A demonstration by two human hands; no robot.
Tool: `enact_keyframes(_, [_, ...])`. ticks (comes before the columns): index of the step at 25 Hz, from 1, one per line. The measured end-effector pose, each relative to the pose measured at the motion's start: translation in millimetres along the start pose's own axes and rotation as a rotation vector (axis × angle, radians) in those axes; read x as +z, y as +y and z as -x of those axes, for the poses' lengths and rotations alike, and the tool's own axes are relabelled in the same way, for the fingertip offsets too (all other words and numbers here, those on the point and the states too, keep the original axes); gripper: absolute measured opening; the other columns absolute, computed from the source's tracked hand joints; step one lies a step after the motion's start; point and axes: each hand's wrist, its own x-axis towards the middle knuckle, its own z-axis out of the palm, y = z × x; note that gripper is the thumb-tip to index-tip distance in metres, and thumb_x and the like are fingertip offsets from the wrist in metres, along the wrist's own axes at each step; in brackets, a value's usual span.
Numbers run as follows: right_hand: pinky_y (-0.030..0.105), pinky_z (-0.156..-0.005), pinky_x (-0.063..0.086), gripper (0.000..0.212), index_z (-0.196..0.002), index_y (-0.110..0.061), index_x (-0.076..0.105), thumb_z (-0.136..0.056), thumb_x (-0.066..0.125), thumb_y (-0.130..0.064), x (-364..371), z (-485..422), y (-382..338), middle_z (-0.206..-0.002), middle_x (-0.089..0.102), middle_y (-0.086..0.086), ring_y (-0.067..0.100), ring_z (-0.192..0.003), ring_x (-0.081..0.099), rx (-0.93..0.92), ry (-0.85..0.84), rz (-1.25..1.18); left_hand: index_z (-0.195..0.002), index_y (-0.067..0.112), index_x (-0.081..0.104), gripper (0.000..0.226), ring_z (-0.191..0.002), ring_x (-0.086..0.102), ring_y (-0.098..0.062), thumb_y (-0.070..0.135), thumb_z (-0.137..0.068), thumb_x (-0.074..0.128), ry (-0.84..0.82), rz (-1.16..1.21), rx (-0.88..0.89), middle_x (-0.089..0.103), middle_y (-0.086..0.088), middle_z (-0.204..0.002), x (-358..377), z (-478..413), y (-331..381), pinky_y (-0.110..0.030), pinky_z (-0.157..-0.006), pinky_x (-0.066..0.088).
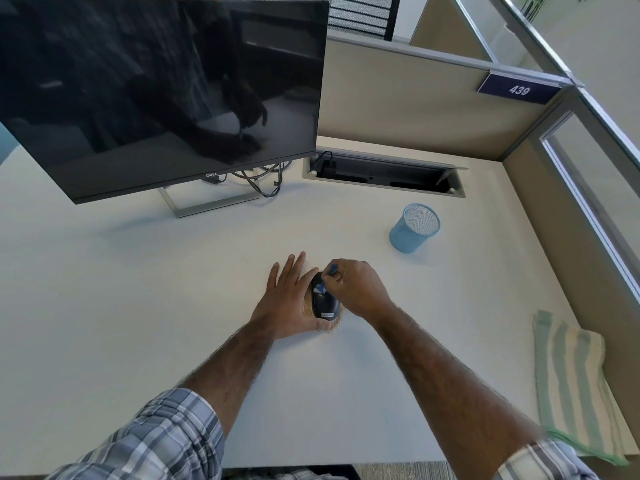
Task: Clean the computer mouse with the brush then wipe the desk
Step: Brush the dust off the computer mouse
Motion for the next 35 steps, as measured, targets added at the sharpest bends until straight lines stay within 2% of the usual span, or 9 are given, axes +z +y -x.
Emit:
enact_keyframes(3, [0.042,-0.071,0.059,0.018,-0.088,-0.011,0.069,-0.087,0.059,-0.026,5,5,-5,-0.077,0.071,0.006,0.030,-0.075,0.068,-0.046,0.000,0.059,-0.163,0.026,0.011,0.126,-0.154,-0.027,-0.018,0.099,-0.066,0.046,-0.005,-0.010,-0.009,-0.021,-0.002,-0.170,2,-1,-1,-0.052,-0.126,-0.008])
enact_keyframes(7, [0.023,-0.069,0.041,0.011,-0.092,-0.015,0.068,-0.091,0.062,-0.023,3,13,-9,-0.071,0.060,-0.006,0.021,-0.076,0.061,-0.130,-0.027,0.132,-0.163,0.026,0.010,0.129,-0.154,-0.028,-0.019,0.101,-0.064,0.047,-0.007,-0.005,-0.001,-0.022,-0.002,-0.170,4,-2,-3,-0.051,-0.126,-0.010])
enact_keyframes(9, [0.022,-0.063,0.035,0.011,-0.090,-0.014,0.068,-0.090,0.063,-0.023,3,18,-4,-0.071,0.057,-0.005,0.021,-0.074,0.058,-0.163,-0.047,0.166,-0.162,0.027,0.013,0.131,-0.154,-0.028,-0.018,0.104,-0.061,0.043,-0.009,0.019,-0.001,-0.021,-0.002,-0.170,2,-1,-2,-0.051,-0.125,-0.011])
enact_keyframes(13, [0.034,-0.072,0.052,0.019,-0.105,-0.027,0.074,-0.090,0.062,-0.027,4,24,15,-0.091,0.065,0.000,0.017,-0.083,0.059,-0.129,-0.069,0.109,-0.161,0.027,0.013,0.128,-0.154,-0.026,-0.019,0.101,-0.063,0.046,-0.018,0.007,-0.006,-0.021,-0.002,-0.170,1,-1,-1,-0.052,-0.125,-0.009])
enact_keyframes(18, [0.030,-0.075,0.050,0.018,-0.103,-0.029,0.075,-0.088,0.064,-0.027,-1,30,30,-0.093,0.069,-0.005,0.011,-0.086,0.058,-0.143,-0.041,0.078,-0.162,0.027,0.014,0.126,-0.155,-0.026,-0.018,0.097,-0.065,0.054,-0.020,0.012,-0.007,-0.020,-0.002,-0.171,1,-1,-1,-0.050,-0.125,-0.012])
enact_keyframes(21, [0.025,-0.073,0.049,0.019,-0.105,-0.026,0.075,-0.089,0.065,-0.024,-4,34,35,-0.095,0.072,-0.005,0.008,-0.082,0.058,-0.152,-0.124,0.108,-0.162,0.028,0.012,0.128,-0.154,-0.027,-0.018,0.100,-0.064,0.050,-0.034,0.019,-0.007,-0.021,-0.001,-0.170,0,-1,0,-0.051,-0.125,-0.011])
enact_keyframes(26, [0.028,-0.073,0.054,0.018,-0.101,-0.026,0.077,-0.086,0.067,-0.024,-10,32,36,-0.093,0.073,-0.007,0.009,-0.081,0.062,-0.184,-0.095,0.048,-0.162,0.027,0.014,0.126,-0.154,-0.026,-0.018,0.099,-0.065,0.049,-0.031,0.023,-0.009,-0.020,-0.001,-0.170,-1,0,0,-0.051,-0.125,-0.010])
enact_keyframes(29, [0.037,-0.076,0.058,0.017,-0.097,-0.023,0.077,-0.083,0.067,-0.022,-12,32,36,-0.091,0.074,-0.005,0.012,-0.080,0.064,-0.152,-0.149,0.082,-0.161,0.028,0.014,0.130,-0.154,-0.026,-0.018,0.105,-0.060,0.042,-0.032,0.031,-0.012,-0.021,-0.001,-0.170,0,-1,0,-0.053,-0.125,-0.008])
enact_keyframes(35, [0.028,-0.075,0.054,0.017,-0.100,-0.023,0.078,-0.087,0.066,-0.022,-13,23,32,-0.093,0.074,-0.006,0.012,-0.084,0.063,-0.133,0.048,-0.006,-0.162,0.027,0.014,0.127,-0.155,-0.025,-0.020,0.099,-0.062,0.047,-0.032,0.028,-0.006,-0.020,-0.001,-0.170,0,-1,-1,-0.053,-0.126,-0.009])
